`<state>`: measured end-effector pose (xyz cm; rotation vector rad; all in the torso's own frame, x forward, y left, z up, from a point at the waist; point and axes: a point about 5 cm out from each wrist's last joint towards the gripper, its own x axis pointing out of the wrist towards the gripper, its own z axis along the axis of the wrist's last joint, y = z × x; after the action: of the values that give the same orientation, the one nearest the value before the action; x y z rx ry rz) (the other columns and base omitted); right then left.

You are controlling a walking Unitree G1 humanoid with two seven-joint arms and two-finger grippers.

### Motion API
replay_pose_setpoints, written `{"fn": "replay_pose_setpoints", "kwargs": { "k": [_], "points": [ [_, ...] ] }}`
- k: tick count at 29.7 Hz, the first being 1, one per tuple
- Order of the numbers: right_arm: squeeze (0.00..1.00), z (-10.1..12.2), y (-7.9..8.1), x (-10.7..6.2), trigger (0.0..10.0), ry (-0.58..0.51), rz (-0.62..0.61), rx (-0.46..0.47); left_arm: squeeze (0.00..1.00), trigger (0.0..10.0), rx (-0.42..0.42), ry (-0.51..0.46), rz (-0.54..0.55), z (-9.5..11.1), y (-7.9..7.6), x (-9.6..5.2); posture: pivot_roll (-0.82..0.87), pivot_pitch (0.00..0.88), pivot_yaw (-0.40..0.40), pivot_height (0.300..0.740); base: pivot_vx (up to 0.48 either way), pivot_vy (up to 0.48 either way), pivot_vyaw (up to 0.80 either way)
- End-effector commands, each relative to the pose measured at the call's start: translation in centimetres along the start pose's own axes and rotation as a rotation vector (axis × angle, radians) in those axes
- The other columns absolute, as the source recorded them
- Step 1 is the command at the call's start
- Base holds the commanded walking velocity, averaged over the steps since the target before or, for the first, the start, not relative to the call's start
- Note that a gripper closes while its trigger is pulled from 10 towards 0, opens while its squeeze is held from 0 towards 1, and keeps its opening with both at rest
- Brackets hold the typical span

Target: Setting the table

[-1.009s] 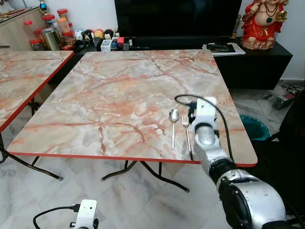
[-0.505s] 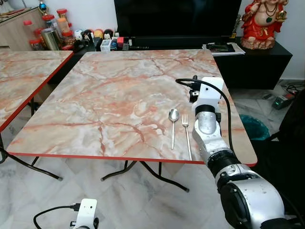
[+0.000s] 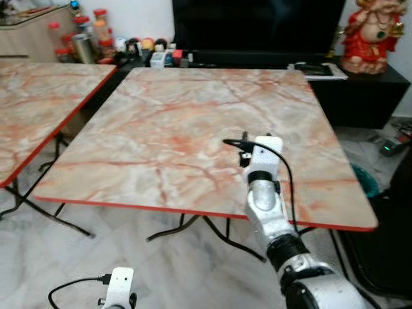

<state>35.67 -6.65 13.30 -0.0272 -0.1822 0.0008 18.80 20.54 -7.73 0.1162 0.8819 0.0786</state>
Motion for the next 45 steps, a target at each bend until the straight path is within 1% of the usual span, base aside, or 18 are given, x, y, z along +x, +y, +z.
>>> {"fn": "replay_pose_setpoints", "kwargs": {
  "k": [1,8,18,19,22,24,26,29,30,31,32,33,34,36,37,41,42,45],
  "points": [
    [0.00,0.0,-0.2,-0.2,10.0,-0.003,-0.016,0.015,0.00,10.0,-0.010,0.008,0.007,0.0,0.1,0.0,0.04,0.000,0.044,0.740,0.000,0.480,0.00],
    [0.00,0.3,0.1,-0.2,10.0,-0.015,-0.008,0.016,0.00,10.0,-0.007,0.005,0.010,0.1,0.2,0.0,0.04,0.000,0.046,0.740,0.000,0.480,0.00],
    [0.00,0.0,-0.1,-0.4,10.0,0.009,0.000,0.002,0.00,10.0,-0.005,0.000,0.012,0.3,0.2,0.1,0.03,0.000,0.044,0.740,0.000,0.480,0.00],
    [0.00,-0.3,-0.2,-0.5,10.0,0.023,-0.001,0.005,0.00,10.0,-0.005,0.000,0.011,0.3,0.2,0.1,0.03,0.000,0.044,0.740,0.000,0.480,0.00],
    [0.00,-2.0,-0.9,-1.0,10.0,0.113,0.023,0.025,0.00,10.0,-0.009,-0.003,0.010,0.4,0.0,0.1,0.03,0.000,0.037,0.740,0.000,0.480,0.00],
    [0.00,-2.9,-1.2,-1.3,10.0,0.145,0.051,0.003,0.00,10.0,-0.011,-0.002,0.010,0.4,-0.1,0.1,0.02,0.000,0.036,0.740,0.000,0.480,0.00],
    [0.00,-3.7,-1.7,-1.6,10.0,0.181,0.051,-0.028,0.00,10.0,-0.012,-0.003,0.009,0.5,-0.2,0.1,0.02,0.000,0.030,0.740,0.000,0.480,0.00],
    [0.00,-6.0,-3.3,-2.7,10.0,0.288,0.044,-0.074,0.00,10.0,-0.017,-0.002,0.009,0.5,-0.3,0.1,0.02,0.000,0.024,0.740,0.000,0.480,0.00],
    [0.00,-6.0,-3.3,-2.7,10.0,0.288,0.044,-0.074,0.00,10.0,-0.017,-0.002,0.009,0.5,-0.3,0.1,0.02,0.000,0.024,0.740,0.000,0.480,0.00],
    [0.00,-7.1,-4.2,-3.4,10.0,0.344,0.031,-0.093,0.00,10.0,-0.020,-0.002,0.009,0.5,-0.4,0.2,0.02,0.000,0.022,0.740,0.000,0.480,0.00],
    [0.00,-8.0,-4.9,-4.0,10.0,0.393,0.027,-0.082,0.00,10.0,-0.023,-0.002,0.010,0.5,-0.4,0.2,0.02,0.000,0.020,0.740,0.000,0.480,0.00],
    [0.00,-8.0,-4.9,-4.0,10.0,0.393,0.027,-0.082,0.00,10.0,-0.023,-0.002,0.010,0.5,-0.4,0.2,0.02,0.000,0.020,0.740,0.000,0.480,0.00],
    [0.00,-9.1,-5.9,-4.9,10.0,0.450,0.011,-0.075,0.00,10.0,-0.027,-0.001,0.011,0.5,-0.4,0.1,0.02,0.000,0.020,0.740,0.000,0.480,0.00],
    [0.00,-9.7,-6.5,-5.5,10.0,0.485,-0.002,-0.063,0.00,10.0,-0.028,0.000,0.011,0.4,-0.4,0.1,0.02,0.000,0.019,0.740,0.000,0.480,0.00],
    [0.00,-10.5,-7.3,-6.3,10.0,0.529,-0.017,-0.045,0.00,10.0,-0.030,-0.001,0.011,0.4,-0.5,0.1,0.02,0.000,0.015,0.740,0.000,0.480,0.00],
    [0.00,-11.9,-8.6,-7.8,10.0,0.600,-0.042,-0.058,0.00,10.0,-0.032,-0.002,0.012,0.5,-0.5,0.2,0.02,0.000,0.015,0.740,0.000,0.480,0.00],
    [0.00,-11.9,-8.6,-7.8,10.0,0.600,-0.042,-0.058,0.00,10.0,-0.032,-0.002,0.012,0.5,-0.5,0.2,0.02,0.000,0.015,0.740,0.000,0.480,0.00],
    [0.00,-12.9,-9.4,-9.3,10.0,0.666,-0.049,-0.065,0.00,10.0,-0.028,-0.003,0.011,0.6,-0.5,0.2,0.01,0.000,0.019,0.740,0.000,0.480,0.00]
  ]
}}
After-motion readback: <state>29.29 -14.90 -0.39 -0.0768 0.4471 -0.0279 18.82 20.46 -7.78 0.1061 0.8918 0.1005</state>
